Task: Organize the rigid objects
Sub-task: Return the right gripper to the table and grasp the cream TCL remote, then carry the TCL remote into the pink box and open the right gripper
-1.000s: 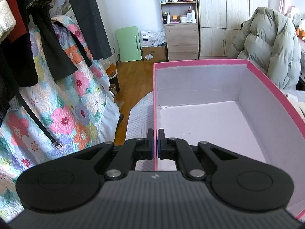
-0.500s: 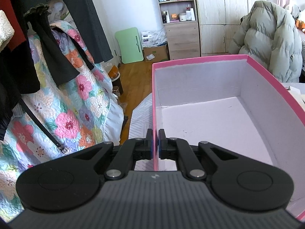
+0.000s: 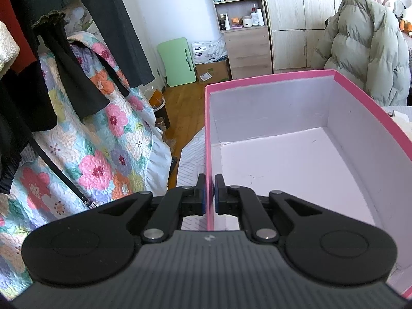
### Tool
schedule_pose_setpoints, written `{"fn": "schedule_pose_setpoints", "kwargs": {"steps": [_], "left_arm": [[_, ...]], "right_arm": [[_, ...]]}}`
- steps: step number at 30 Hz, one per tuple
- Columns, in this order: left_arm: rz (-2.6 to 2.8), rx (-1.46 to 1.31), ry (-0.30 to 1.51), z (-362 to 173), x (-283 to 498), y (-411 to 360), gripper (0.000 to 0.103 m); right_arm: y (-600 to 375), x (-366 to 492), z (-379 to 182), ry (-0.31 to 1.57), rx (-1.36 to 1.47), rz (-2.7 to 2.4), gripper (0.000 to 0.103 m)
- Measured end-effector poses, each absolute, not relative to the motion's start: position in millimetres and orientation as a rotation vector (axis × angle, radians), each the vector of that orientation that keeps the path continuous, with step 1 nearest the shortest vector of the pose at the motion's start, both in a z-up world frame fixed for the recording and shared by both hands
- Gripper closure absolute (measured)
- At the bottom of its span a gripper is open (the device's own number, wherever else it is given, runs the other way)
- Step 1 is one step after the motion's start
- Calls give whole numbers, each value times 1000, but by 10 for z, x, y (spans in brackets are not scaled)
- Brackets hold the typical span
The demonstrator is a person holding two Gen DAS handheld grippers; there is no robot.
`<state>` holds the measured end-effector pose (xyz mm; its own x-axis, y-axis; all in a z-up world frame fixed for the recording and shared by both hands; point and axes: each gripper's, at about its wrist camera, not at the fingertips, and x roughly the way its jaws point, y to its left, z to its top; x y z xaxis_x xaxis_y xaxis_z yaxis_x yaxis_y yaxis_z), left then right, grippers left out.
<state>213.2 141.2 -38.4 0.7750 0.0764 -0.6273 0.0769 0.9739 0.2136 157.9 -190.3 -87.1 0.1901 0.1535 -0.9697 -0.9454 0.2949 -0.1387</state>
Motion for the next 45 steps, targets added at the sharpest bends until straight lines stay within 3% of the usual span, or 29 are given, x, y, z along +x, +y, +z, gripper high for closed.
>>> {"fn": "schedule_pose_setpoints", "kwargs": {"steps": [11,14,21,26,28,30,45], "left_arm": [[-1,233,686,-384,2121,1395,98],[0,234,683,-375,2117,1399,98],[-6,229,683,-378,2112,1419,98],[-15,206,674,-367,2107,1461,99],[-15,206,674,-365,2106,1463,99],[-14,206,673,-365,2109,1465,99],[-9,213,666,-367,2128,1444,99]], "right_arm": [[-1840,1983,-844,1278,-435,894,37],[-1876,1953,-783,1244,-302,826,37],[-1760,1706,-821,1169,-408,759,36],[-1797,1609,-869,1185,-495,732,27],[-1833,1553,-865,1165,-509,743,30],[-1844,1534,-844,1159,-479,737,40],[-1613,1370,-115,944,-272,709,42]]}}
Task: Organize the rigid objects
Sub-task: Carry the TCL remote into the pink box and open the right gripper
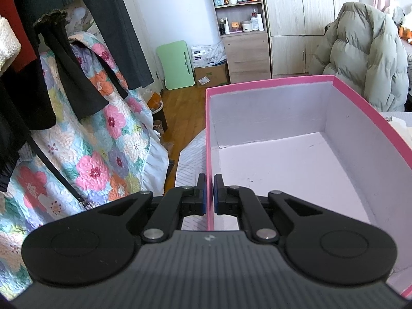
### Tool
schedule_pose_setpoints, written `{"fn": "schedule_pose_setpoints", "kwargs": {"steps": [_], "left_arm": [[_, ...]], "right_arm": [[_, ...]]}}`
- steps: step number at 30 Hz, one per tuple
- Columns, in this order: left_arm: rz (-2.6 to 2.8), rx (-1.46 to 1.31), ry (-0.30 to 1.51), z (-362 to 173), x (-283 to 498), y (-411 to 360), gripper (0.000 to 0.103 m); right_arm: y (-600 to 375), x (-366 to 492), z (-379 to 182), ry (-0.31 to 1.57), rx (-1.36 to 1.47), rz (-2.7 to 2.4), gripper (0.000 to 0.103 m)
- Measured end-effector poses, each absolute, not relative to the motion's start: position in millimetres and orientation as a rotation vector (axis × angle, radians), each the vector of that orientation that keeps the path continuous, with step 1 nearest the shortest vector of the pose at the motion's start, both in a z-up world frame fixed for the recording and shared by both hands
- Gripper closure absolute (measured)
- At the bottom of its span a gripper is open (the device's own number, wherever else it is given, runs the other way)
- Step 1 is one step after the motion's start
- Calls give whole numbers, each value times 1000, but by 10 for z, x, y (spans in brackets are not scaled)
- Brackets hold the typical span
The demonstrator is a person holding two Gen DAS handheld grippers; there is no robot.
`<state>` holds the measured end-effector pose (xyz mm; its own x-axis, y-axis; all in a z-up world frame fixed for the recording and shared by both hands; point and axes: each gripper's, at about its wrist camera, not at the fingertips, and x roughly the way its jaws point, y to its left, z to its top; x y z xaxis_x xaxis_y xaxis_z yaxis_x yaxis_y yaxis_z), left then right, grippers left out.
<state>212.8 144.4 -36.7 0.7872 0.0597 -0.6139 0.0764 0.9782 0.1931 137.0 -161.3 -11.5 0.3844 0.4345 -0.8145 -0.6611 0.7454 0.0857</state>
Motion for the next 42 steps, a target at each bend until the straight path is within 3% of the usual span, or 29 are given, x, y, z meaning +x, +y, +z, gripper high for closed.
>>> {"fn": "schedule_pose_setpoints", "kwargs": {"steps": [8,14,34,42], "left_arm": [[-3,233,669,-366,2125,1432,98],[0,272,669,-377,2113,1394,98],[-6,239,639,-370,2063,1405,99],[-5,240,633,-369,2054,1405,99]], "right_arm": [[-1356,1523,639,789,-199,781,42],[-1032,1684,813,741,-162,846,42],[-166,2722,-265,1198,40,747,42],[-66,2971,-630,1299,143,645,42]]}}
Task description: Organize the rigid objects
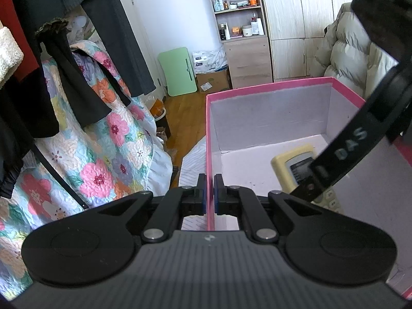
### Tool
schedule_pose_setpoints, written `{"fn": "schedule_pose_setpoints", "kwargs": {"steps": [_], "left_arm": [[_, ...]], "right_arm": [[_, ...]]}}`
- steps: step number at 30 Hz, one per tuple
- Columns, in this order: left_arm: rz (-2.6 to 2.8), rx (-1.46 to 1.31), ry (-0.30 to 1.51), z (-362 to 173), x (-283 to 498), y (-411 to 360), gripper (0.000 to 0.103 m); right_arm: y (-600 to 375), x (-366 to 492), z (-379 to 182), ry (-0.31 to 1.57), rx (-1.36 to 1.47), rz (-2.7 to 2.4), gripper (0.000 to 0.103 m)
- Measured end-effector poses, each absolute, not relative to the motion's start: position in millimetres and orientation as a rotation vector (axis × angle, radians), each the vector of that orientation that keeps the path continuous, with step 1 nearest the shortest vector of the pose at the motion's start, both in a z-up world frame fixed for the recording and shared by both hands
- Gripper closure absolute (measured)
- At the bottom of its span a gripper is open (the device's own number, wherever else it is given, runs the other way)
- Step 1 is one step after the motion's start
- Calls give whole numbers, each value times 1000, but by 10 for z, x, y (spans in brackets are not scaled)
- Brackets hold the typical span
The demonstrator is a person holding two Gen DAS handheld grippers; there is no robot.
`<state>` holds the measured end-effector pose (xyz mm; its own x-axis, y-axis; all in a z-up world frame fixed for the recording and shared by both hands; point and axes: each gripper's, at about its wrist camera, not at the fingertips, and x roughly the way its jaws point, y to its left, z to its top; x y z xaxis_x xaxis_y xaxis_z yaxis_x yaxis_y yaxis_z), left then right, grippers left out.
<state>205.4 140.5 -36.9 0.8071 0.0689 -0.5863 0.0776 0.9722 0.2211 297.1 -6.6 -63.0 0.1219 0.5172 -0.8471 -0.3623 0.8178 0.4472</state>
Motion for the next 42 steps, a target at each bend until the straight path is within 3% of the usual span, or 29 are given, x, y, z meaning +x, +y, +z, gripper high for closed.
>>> {"fn": "schedule_pose_setpoints", "kwargs": {"steps": [8,17,30,35,42], "left_arm": [[-31,265,690,-331,2112,1399,99],[-71,217,780,-229,2268,1486,99],[26,211,695,-281,2201,1386,99],[41,243,690,-286,2205,1331,99],[49,259,688,-297,2209,1304,98]], "right_arm": [[-216,2777,-417,1208,191,719,41],[-946,2059,130,856,15,698,38],[-2178,1808,-285,918,18,355,38],[-2272,1823,-441,896,102,350,38],[-2079,2031,-516,872,10,355,32]]}}
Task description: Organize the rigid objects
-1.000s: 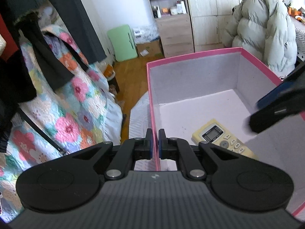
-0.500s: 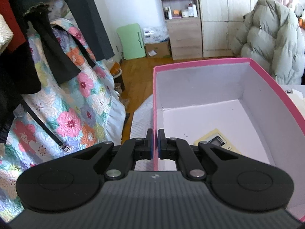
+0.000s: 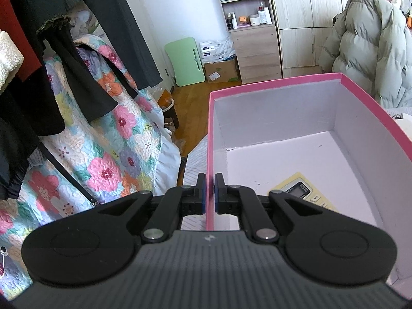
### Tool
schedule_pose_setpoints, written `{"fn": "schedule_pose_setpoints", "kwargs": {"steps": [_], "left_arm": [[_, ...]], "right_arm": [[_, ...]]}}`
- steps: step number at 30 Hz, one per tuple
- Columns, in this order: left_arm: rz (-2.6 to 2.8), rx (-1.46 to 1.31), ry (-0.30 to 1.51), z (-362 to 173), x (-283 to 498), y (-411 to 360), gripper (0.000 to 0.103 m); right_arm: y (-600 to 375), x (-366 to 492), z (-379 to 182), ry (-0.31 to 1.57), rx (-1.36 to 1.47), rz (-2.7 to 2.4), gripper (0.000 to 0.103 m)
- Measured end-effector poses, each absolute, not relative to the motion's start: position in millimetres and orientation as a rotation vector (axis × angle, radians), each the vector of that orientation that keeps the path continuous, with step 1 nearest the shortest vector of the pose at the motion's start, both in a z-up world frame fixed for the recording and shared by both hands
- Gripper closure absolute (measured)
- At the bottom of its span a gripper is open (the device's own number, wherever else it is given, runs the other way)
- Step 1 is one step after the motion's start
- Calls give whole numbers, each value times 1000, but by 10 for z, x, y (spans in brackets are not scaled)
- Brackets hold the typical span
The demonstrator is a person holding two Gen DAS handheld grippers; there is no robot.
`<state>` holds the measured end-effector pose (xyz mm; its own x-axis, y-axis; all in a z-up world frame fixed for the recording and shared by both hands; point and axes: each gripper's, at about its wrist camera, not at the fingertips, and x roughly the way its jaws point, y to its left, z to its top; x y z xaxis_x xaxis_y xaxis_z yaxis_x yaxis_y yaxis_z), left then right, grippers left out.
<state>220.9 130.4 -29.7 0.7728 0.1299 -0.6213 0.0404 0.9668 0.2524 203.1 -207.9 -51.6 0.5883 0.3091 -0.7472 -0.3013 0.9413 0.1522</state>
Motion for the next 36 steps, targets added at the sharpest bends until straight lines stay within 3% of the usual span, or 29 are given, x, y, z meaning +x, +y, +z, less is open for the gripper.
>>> {"fn": "schedule_pose_setpoints", "kwargs": {"steps": [11,15,36], "left_arm": [[48,262,688,-302,2195,1292,98],[49,258,688,-302,2190,1295,98],[56,240,678,-325,2151,1302,98]], "right_arm": [[-2002,2908,-744,1045,-18,322,32],[-1917,2933,-769,1061,3,288,25],[-1817,2798,-695,1071,-81,255,24]]}}
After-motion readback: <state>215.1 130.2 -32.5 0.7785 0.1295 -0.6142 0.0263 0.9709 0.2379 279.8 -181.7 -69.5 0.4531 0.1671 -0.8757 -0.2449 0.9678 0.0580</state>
